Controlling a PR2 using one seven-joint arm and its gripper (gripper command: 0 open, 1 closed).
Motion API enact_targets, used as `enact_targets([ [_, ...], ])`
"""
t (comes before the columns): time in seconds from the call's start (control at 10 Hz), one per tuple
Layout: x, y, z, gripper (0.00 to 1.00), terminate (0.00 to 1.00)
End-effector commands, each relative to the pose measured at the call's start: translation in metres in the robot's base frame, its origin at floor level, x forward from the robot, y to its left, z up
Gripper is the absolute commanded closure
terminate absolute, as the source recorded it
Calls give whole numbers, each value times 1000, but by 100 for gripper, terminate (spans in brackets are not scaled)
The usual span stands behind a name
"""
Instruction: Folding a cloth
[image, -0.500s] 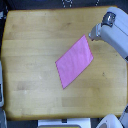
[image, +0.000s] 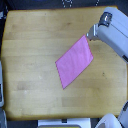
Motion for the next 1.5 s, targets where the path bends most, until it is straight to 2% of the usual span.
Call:
enact_targets([
  [0.0, 16, 40, -44, 0, 0],
  [0.3, 12, 44, -67, 0, 0],
  [1.0, 22, 37, -127, 0, 0],
  [1.4, 38, 44, -157, 0, 0],
])
